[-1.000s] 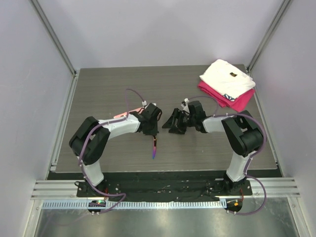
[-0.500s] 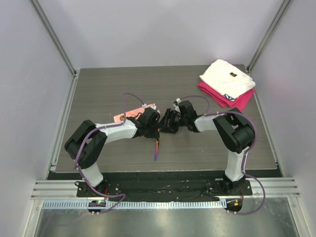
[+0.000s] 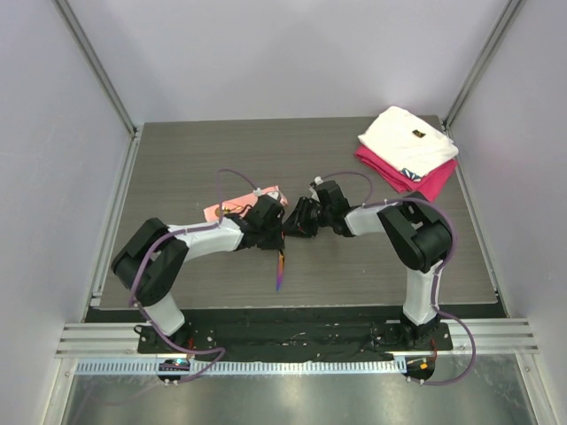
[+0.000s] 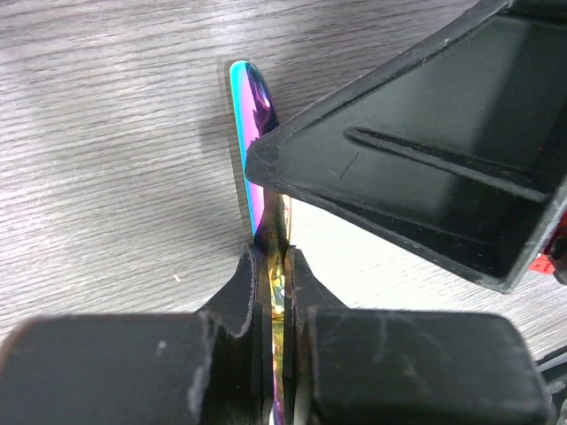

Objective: Fold the napkin into a case and place the utensils inside
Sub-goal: Pass from the left arm to the right

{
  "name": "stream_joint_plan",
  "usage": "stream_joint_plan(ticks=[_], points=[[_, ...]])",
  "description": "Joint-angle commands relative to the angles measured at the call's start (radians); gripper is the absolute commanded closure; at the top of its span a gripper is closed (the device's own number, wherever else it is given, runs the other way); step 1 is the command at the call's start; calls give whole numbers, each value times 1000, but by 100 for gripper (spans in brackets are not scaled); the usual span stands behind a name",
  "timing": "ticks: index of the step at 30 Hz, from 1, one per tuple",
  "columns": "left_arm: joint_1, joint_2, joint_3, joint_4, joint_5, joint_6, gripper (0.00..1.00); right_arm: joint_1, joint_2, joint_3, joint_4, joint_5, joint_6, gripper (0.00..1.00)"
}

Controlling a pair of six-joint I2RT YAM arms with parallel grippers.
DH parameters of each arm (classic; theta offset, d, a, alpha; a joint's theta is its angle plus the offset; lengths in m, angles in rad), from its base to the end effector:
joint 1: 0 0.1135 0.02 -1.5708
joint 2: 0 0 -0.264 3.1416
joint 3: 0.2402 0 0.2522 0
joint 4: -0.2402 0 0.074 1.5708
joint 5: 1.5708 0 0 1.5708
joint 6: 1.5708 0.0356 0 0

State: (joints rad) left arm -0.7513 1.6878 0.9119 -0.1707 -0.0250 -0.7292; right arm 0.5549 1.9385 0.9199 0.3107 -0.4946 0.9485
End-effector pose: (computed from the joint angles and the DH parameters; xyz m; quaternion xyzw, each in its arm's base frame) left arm 0.2430 -0.2258 0.1580 0.0067 0.9516 -0.1983 0.2347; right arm 0.3094 0.2117 0.1143 0.0718 0.8837 0.4393 0.1444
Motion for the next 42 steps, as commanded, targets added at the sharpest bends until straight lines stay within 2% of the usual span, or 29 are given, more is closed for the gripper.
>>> stream_joint_plan(ticks=[1,7,15,20,26,37,42], points=[[-6,-53,-13,39,10,-1,100,40,16,8,-84,96,-50,64],[-6,-69,-27,56,19,-6,100,83,-13,17,-163,163,-103,64],[-6,-66,-100,166,63,-58,100,146,-10,76,-339,300,-174,58],[-8,-83,-146,244,71,-75,100,183,-13,63,-363,370,-174,61],[-5,-92,-203,316,80,-93,100,223,28,88,-398,424,-160,74],[15,-115,-312,441,126,-110,100,327,66,149,-542,619,-136,73],[59,-151,-366,462,152,-127,100,384,99,157,-553,660,-93,78]])
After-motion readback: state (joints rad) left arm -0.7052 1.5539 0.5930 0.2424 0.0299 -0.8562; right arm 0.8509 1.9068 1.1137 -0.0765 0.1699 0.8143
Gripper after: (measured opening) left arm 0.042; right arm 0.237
